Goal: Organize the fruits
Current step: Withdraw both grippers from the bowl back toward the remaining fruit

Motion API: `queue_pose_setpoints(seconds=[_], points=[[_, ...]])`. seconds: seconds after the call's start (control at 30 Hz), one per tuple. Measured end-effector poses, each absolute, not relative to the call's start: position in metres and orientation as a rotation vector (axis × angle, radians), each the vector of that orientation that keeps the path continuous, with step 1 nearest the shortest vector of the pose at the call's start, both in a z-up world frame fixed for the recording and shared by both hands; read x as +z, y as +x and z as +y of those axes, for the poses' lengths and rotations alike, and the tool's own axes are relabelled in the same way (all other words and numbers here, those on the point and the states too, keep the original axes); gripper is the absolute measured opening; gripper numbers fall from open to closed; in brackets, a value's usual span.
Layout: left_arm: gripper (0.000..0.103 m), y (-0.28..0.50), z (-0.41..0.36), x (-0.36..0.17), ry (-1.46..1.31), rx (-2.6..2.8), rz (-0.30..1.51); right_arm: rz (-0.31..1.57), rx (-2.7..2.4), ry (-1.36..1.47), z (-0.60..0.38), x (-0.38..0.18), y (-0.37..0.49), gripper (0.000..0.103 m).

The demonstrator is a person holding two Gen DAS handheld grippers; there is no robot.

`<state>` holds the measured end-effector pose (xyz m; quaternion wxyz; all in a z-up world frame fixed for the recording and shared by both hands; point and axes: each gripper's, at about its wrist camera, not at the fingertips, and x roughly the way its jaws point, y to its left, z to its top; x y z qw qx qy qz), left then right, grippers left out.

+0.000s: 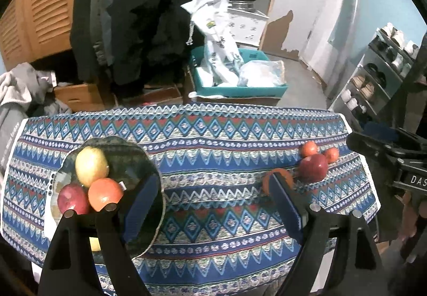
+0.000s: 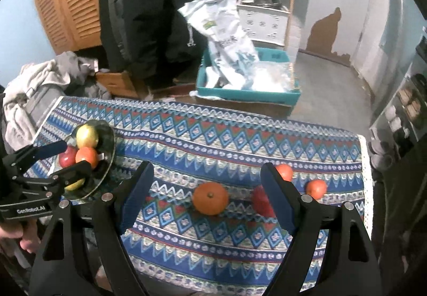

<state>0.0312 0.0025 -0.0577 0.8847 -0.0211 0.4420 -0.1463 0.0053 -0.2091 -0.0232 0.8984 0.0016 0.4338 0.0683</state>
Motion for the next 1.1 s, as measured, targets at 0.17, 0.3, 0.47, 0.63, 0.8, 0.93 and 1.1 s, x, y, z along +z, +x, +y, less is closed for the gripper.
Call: queue_pose_setpoints(seconds=[0.17,0.3,0.47,0.63,0.8,0.93,1.1], points=[[0.086,0.032,-0.019,-0.056,-0.022,-0.330,0.923,0.887,0.100,0.024,-0.237,-0.021,0.000,0.082],[0.086,0.034,-0.033,-0.059,-0.011,-0.347,0.936,0.888,0.054,0.050,-0.265,-0.024,-0.003,0.082],[0.086,0.037,-0.052,-0.062,0.015,-0.362,0.939,0.891,-0.003,0.078,-0.297,-0.028,-0.011,0.082],[0.086,0.040,-0.073,-0.067,0.042,-0.380,0.947,0.894,-0.039,0.095,-0.321,-0.032,-0.015,0.082],[0.086,0.048,-0.090,-0.075,0.065,-0.389,0.961,0.921,-0.071,0.087,-0.341,-0.043,-0.010,0.082],[0.086,0.057,-0.097,-0.081,0.055,-0.394,0.978,0.956,-0.080,0.094,-0.355,-0.057,0.000,0.082],[0.086,0.069,-0.105,-0.090,0.043,-0.394,0.994,0.991,-0.074,0.082,-0.363,-0.073,0.014,0.082]])
